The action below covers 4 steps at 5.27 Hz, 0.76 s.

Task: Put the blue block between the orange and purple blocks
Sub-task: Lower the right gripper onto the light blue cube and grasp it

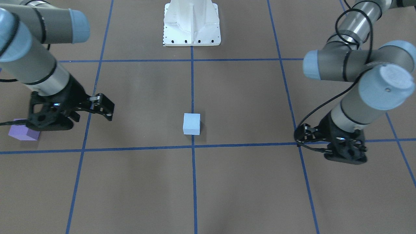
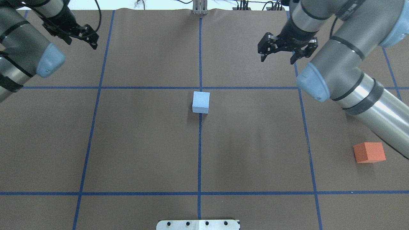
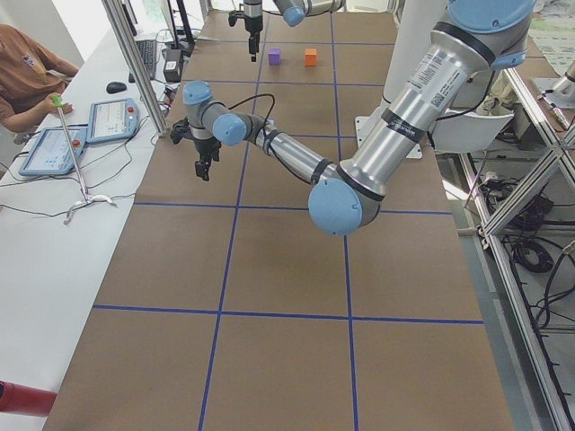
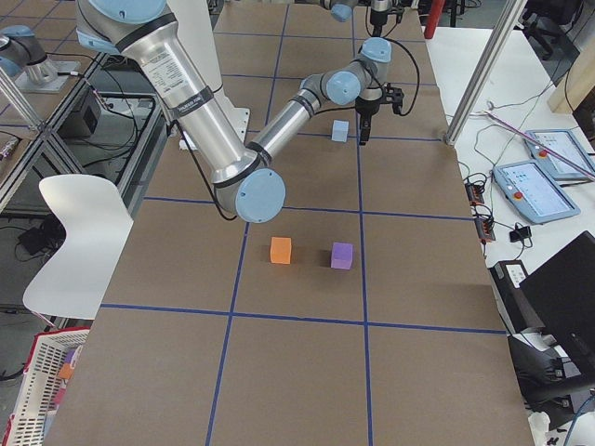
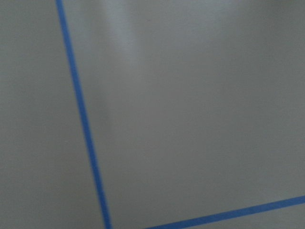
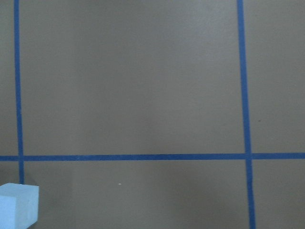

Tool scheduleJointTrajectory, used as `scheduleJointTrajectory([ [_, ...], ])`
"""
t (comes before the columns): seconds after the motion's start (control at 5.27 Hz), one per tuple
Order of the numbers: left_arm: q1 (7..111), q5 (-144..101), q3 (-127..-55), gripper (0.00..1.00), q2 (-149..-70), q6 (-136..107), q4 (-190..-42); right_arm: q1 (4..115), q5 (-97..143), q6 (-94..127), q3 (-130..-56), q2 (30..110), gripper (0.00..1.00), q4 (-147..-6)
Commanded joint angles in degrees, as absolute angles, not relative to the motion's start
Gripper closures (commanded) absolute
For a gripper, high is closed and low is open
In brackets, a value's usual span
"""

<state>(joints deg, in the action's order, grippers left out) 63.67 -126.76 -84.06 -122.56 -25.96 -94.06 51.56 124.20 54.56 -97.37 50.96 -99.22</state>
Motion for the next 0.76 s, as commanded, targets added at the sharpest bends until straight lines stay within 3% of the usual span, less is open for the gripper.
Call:
scheduleJointTrajectory([
  [0.0,68.45,-127.35,-85.16,0.00,-117.79,-19.10,-94.04,43.63,117.46,60.45,-88.39,40.40,0.00,-99.41],
  [0.57,74.18,-127.44,-85.52,0.00,-113.47,-8.97,-93.96,36.59,110.52,62.93,-73.87,33.24,0.00,-93.26],
])
